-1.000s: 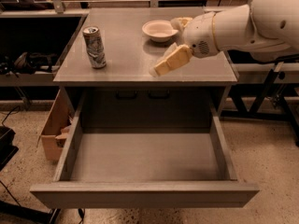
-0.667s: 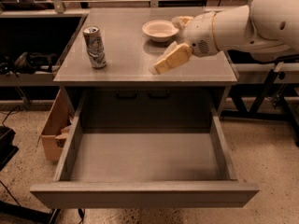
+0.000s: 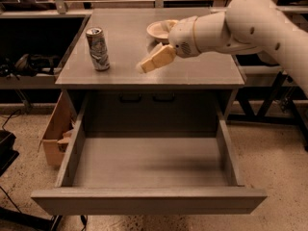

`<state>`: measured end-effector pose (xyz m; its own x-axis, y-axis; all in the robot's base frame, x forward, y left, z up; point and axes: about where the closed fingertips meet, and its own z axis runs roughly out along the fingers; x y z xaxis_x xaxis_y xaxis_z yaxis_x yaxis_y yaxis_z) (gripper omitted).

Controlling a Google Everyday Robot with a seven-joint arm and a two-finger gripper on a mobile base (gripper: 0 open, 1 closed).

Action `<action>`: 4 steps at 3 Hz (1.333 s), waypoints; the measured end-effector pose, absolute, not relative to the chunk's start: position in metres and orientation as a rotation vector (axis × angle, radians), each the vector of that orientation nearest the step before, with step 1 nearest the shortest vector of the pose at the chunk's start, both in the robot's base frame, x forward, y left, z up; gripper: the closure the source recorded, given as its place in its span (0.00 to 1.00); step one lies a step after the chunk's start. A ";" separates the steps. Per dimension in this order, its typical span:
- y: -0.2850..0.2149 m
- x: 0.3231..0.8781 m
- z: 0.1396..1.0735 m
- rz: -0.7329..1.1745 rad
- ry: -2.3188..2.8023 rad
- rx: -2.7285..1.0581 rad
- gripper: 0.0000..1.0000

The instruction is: Place redbull can into top drawer

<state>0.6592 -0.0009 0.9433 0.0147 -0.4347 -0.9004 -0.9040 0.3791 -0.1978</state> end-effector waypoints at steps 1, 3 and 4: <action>0.044 0.709 0.921 0.603 1.580 -1.181 0.00; 0.139 0.751 0.903 0.736 1.452 -1.170 0.03; 0.170 0.747 0.906 0.782 1.392 -1.177 0.25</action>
Offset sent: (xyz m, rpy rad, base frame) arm 0.1251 0.1286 -0.0528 0.1652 -0.0019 0.0438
